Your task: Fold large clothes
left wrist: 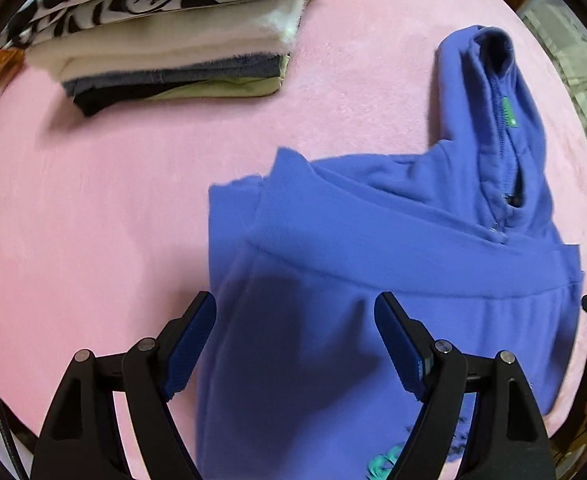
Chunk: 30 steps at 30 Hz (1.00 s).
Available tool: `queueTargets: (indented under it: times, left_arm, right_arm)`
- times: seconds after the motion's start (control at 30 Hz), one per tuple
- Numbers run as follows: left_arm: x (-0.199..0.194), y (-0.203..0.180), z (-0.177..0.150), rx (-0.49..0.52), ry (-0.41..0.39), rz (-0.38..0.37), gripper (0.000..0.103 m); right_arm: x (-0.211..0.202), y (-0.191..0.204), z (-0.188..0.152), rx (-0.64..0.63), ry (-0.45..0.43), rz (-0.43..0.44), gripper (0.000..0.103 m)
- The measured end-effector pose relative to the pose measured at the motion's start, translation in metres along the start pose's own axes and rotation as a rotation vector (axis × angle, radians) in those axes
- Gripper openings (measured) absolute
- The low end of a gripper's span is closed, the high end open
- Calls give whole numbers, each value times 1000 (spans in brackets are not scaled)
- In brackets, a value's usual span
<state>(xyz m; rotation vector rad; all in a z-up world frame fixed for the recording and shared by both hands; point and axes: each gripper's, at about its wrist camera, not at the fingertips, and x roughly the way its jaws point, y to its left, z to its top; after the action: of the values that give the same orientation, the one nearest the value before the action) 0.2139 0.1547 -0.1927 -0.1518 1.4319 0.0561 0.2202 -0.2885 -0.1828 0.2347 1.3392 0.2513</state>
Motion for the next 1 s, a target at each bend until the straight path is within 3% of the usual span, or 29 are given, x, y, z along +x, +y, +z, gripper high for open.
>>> queueTargets:
  times: [0.13,0.2,0.27,0.3,0.33,0.37,0.4,0.47,0.67,0.9,1.0]
  left_arm:
    - [22,4,19,35,-13,-2,80]
    - [29,3,27,52,-28,-13,74]
    - [33,1,33,82,-54,-25,45]
    - [34,0,35,93,-64,-21,36]
    - [34,-2,37,103,-77,-15,21]
    - [33,-2,38,109,-87,-18,17]
    - [31,-3,38,112,-98,-18,16]
    - [23,-4,36,118,-121,-9,12]
    - [-2,4,45,75,-170,-61,11]
    - [21,-5,74,60,-184,-42,11]
    - [44,-8,81,59,-179,4,11]
  right_arm:
    - [10,-7,8,49,-27,-29,64]
    - [16,-8,14,64,-46,-37,64]
    - [22,-6,17,62,-58,-46,63]
    - [26,-5,19,63,-55,-57,62]
    - [31,-3,19,65,-52,-73,52]
    - [35,1,19,60,-46,-86,29]
    - [38,5,18,44,-38,-108,18]
    - [33,9,14,32,-70,-128,10]
    - [-8,-9,6,160,-211,-78,9]
    - [13,-21,22,221,-236,-140,9]
    - [31,-29,25,239,-226,-187,9]
